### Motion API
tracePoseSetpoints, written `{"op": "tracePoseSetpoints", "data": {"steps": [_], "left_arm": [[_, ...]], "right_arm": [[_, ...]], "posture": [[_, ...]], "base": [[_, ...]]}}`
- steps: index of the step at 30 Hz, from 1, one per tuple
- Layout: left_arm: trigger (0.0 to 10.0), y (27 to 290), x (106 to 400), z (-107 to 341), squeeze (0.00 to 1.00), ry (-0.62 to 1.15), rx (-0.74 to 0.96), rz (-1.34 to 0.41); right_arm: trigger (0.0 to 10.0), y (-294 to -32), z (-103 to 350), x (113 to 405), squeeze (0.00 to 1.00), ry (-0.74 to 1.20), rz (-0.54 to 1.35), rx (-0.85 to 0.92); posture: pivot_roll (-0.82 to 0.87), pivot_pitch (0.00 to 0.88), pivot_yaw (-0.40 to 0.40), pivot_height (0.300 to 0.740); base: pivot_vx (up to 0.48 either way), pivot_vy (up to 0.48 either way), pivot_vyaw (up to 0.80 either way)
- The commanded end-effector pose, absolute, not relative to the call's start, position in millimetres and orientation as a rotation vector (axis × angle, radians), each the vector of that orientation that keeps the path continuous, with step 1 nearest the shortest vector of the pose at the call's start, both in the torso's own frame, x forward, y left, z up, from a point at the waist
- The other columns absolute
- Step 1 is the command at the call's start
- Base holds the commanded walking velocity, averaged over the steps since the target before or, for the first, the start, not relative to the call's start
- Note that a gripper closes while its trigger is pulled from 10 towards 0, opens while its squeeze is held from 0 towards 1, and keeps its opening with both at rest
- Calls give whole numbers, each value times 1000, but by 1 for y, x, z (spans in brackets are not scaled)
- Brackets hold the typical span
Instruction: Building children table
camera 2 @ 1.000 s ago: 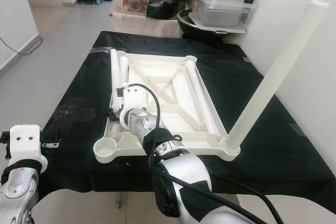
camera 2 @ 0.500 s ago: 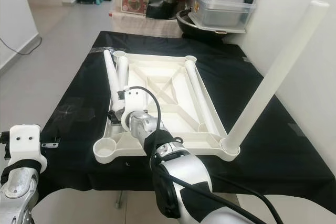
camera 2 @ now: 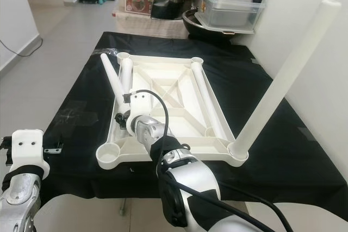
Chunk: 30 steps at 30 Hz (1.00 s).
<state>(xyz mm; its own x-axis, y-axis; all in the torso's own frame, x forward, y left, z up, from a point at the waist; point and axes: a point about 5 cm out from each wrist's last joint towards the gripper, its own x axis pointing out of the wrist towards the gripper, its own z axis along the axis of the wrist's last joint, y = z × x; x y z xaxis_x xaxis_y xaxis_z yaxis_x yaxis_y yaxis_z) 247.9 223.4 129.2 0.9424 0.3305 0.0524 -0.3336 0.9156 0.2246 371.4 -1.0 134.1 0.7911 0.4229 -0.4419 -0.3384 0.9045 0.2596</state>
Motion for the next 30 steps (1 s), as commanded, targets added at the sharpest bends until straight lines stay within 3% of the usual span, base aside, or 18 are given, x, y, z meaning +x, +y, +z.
{"op": "tracePoseSetpoints", "data": {"steps": [1, 7, 17, 22, 26, 29, 30], "left_arm": [[10000, 221, 249, 125, 0, 2, 245, 320], [10000, 221, 249, 125, 0, 4, 247, 316], [10000, 223, 252, 129, 0, -15, 191, 274], [10000, 223, 254, 133, 0, -31, 161, 257], [10000, 227, 260, 146, 0, -73, -13, 248], [10000, 227, 260, 146, 0, -73, -13, 248], [10000, 229, 263, 155, 0, -103, -123, 222]], "right_arm": [[0, -5, 132, 372, 0, 498, 397, 201], [0, -14, 133, 376, 0, 494, 375, 244], [0, -53, 189, 399, 0, 270, 481, 567], [0, -61, 198, 399, 0, 208, 527, 583], [0, -62, 202, 390, 0, 131, 637, 569], [0, -62, 202, 390, 0, 131, 637, 569], [0, -64, 200, 383, 0, 89, 715, 519]], "posture": [[180, 0, -122, 740], [179, 0, -118, 740], [164, 0, -98, 740], [157, 0, -90, 740], [153, 0, -84, 740], [153, 0, -84, 740], [150, 0, -79, 740]], "base": [[0, 0, 0], [0, 0, 0], [0, 0, 0], [0, 0, 0], [0, 0, 0], [0, 0, 0], [0, 0, 0]]}}
